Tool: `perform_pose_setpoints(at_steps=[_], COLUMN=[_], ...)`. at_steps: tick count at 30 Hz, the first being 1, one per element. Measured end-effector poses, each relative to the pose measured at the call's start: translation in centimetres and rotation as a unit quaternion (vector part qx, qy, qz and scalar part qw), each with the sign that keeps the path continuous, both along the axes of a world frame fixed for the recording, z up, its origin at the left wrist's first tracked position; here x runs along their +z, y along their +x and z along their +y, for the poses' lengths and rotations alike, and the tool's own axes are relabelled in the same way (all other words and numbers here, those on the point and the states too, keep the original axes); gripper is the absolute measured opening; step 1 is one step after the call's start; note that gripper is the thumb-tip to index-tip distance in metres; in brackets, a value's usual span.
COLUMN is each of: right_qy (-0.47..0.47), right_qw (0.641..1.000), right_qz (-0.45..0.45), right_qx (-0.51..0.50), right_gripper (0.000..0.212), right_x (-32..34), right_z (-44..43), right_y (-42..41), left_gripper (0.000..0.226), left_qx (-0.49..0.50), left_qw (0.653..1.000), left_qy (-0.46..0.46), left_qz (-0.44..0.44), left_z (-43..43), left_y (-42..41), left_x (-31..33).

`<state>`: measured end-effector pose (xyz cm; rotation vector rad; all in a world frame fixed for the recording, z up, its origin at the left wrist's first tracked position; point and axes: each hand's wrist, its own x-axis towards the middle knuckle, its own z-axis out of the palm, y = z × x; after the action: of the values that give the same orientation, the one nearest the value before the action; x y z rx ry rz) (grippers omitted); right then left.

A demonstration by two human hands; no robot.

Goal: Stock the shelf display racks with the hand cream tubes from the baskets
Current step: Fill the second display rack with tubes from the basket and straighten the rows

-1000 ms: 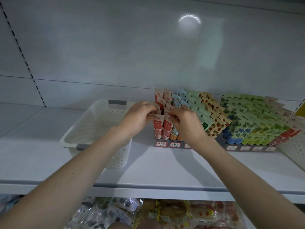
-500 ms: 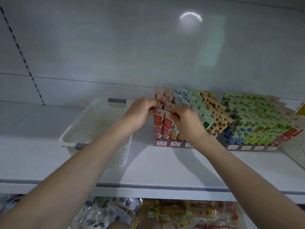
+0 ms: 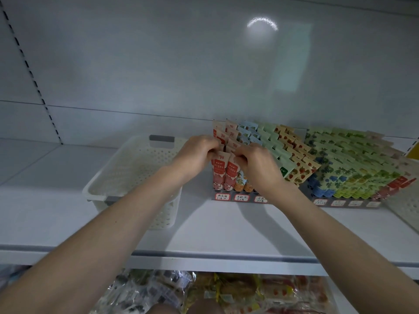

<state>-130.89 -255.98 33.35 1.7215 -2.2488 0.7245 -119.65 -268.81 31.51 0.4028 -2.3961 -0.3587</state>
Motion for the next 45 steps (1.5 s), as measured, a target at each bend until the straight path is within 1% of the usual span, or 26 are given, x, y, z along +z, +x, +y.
perform_pose_setpoints(at_steps=[6, 10, 13, 16, 19, 22, 25, 27, 30, 33, 36, 39, 45], right_qy=[-0.002, -0.008, -0.001, -0.012, -0.018, -0.024, -0.029, -0.040, -0.033, -0.038, -0.034, -0.036, -0.041], right_qw=[1.000, 1.000, 0.999, 0.999, 0.999, 0.999, 0.998, 0.998, 0.999, 0.998, 0.998, 0.998, 0.998], right_qz=[0.011, 0.020, 0.028, 0.034, 0.021, 0.009, 0.012, 0.012, 0.002, -0.006, -0.007, -0.001, 0.005], right_qx=[0.010, 0.020, 0.030, 0.032, 0.037, 0.047, 0.047, 0.044, 0.041, 0.046, 0.046, 0.047, 0.046], right_gripper=[0.019, 0.018, 0.019, 0.024, 0.027, 0.023, 0.022, 0.023, 0.019, 0.018, 0.017, 0.017, 0.017], right_x=[0.0, 0.1, 0.1, 0.0, 0.1, 0.2, 0.1, -0.1, -0.1, -0.1, -0.1, -0.1, -0.2], right_z=[-0.2, -0.2, -0.4, -0.5, -0.4, -0.3, -0.3, -0.4, -0.4, -0.4, -0.4, -0.4, -0.2], right_y=[-0.1, -0.1, 0.0, 0.0, 0.1, 0.1, 0.1, 0.1, -0.1, -0.2, -0.3, -0.3, -0.3], left_gripper=[0.006, 0.007, 0.009, 0.016, 0.013, 0.012, 0.015, 0.013, 0.012, 0.012, 0.011, 0.009, 0.014], left_qx=[-0.008, -0.026, -0.029, -0.034, -0.044, -0.027, -0.008, -0.005, -0.002, -0.005, -0.002, -0.010, -0.021], left_qw=[1.000, 0.997, 0.996, 0.996, 0.996, 0.999, 0.999, 0.999, 0.999, 0.998, 0.998, 0.999, 0.999], left_qy=[0.018, -0.018, -0.026, -0.044, -0.046, -0.021, 0.026, 0.028, 0.024, 0.037, 0.048, 0.034, -0.001], left_qz=[-0.014, -0.063, -0.077, -0.072, -0.058, -0.038, -0.036, -0.033, -0.039, -0.050, -0.041, -0.036, -0.031], left_z=[0.1, -0.3, -0.5, -0.4, -0.2, 0.3, 0.6, 0.8, 0.9, 0.9, 1.1, 1.6, 1.7], left_y=[0.1, 0.2, 0.1, 0.1, 0.4, 0.4, 0.0, -0.1, 0.0, 0.3, 0.4, 0.5, 1.3], left_x=[0.3, 0.5, 0.8, 0.8, 0.7, 1.0, 1.1, 0.9, 1.1, 1.3, 1.4, 1.6, 1.6])
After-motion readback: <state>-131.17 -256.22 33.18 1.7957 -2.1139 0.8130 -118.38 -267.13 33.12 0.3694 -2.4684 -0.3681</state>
